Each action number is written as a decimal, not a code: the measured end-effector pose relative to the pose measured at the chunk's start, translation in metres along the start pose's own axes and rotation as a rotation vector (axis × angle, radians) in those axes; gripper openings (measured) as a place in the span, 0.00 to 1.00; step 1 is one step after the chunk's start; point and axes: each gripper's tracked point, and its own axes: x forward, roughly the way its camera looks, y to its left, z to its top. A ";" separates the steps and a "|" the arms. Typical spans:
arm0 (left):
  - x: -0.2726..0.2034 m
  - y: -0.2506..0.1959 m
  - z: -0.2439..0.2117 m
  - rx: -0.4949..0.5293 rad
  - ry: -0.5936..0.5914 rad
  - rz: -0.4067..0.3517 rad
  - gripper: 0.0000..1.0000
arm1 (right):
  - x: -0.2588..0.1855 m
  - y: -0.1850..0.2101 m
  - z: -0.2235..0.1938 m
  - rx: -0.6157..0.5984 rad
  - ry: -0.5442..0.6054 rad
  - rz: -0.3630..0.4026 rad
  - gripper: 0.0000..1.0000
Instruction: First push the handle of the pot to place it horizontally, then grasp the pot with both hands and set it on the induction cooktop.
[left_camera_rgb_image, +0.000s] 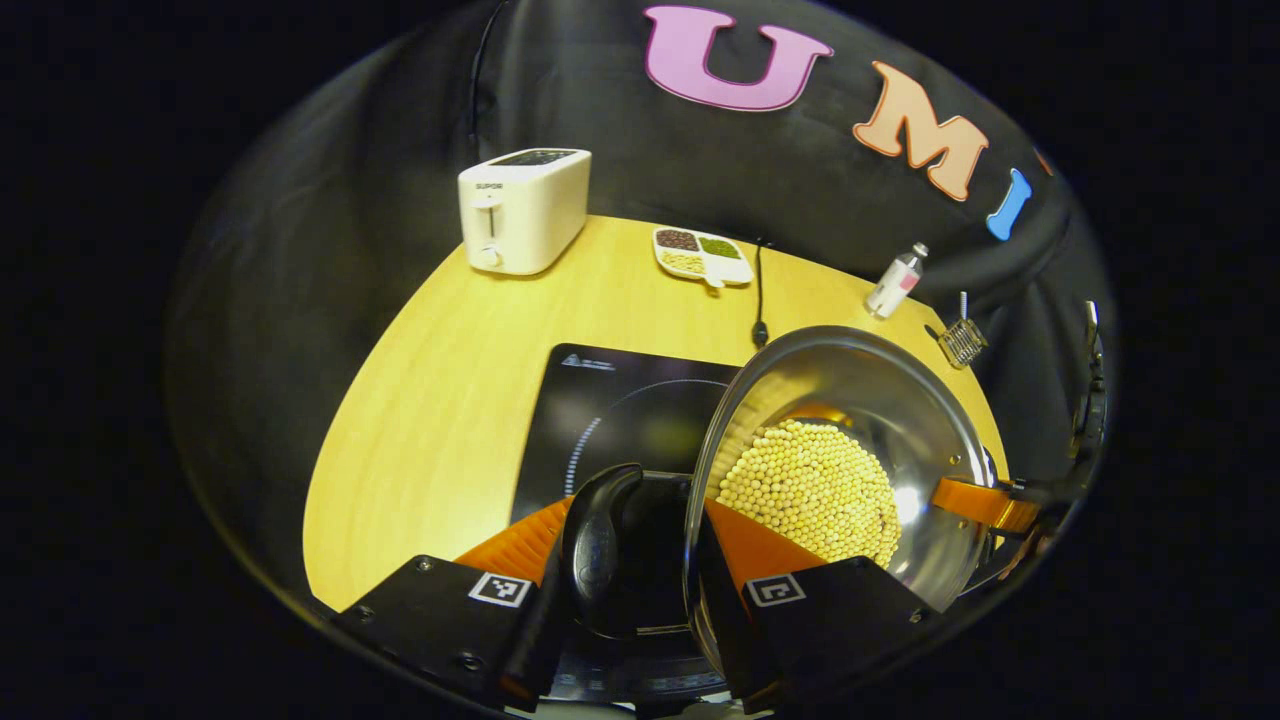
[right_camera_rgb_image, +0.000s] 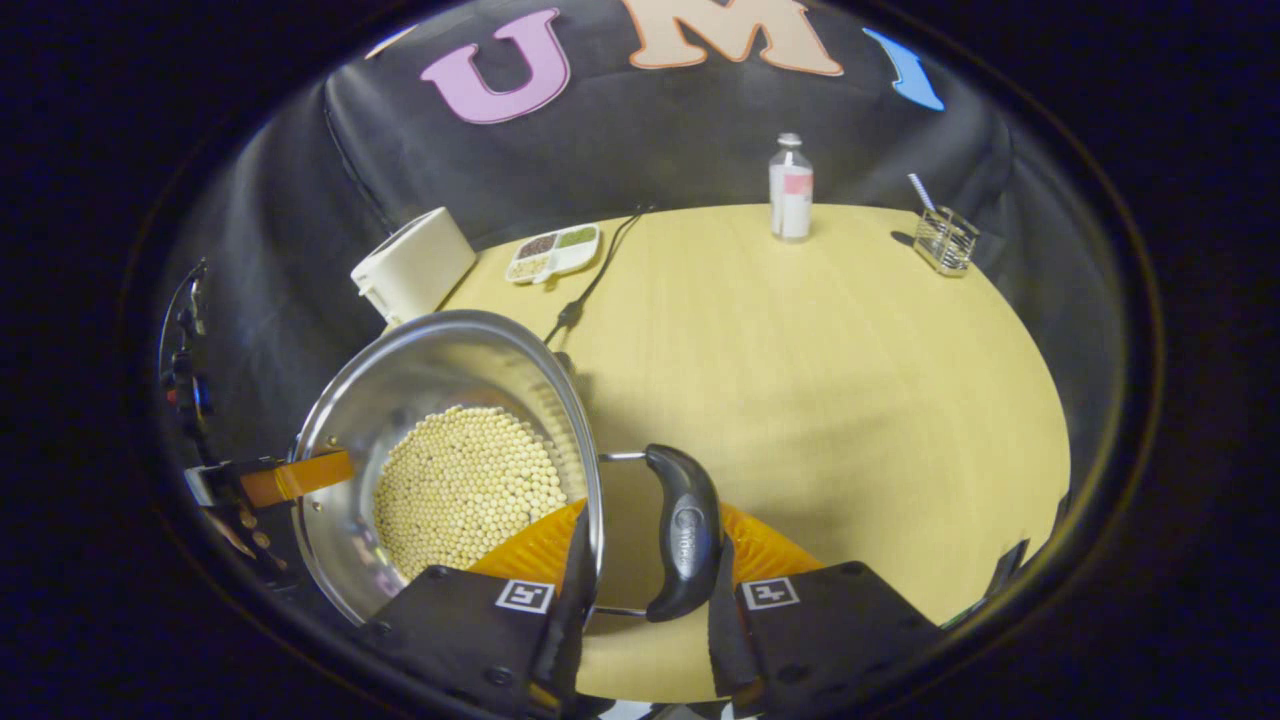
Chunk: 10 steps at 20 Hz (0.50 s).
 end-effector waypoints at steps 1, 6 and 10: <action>0.000 0.009 0.000 -0.003 0.003 0.002 0.64 | 0.002 0.008 0.000 -0.001 0.003 0.001 0.53; 0.009 0.036 0.003 0.003 0.015 0.010 0.64 | 0.015 0.033 -0.005 0.002 0.024 0.003 0.53; 0.014 0.045 0.007 0.005 0.020 0.008 0.65 | 0.022 0.041 -0.001 0.001 0.033 -0.004 0.53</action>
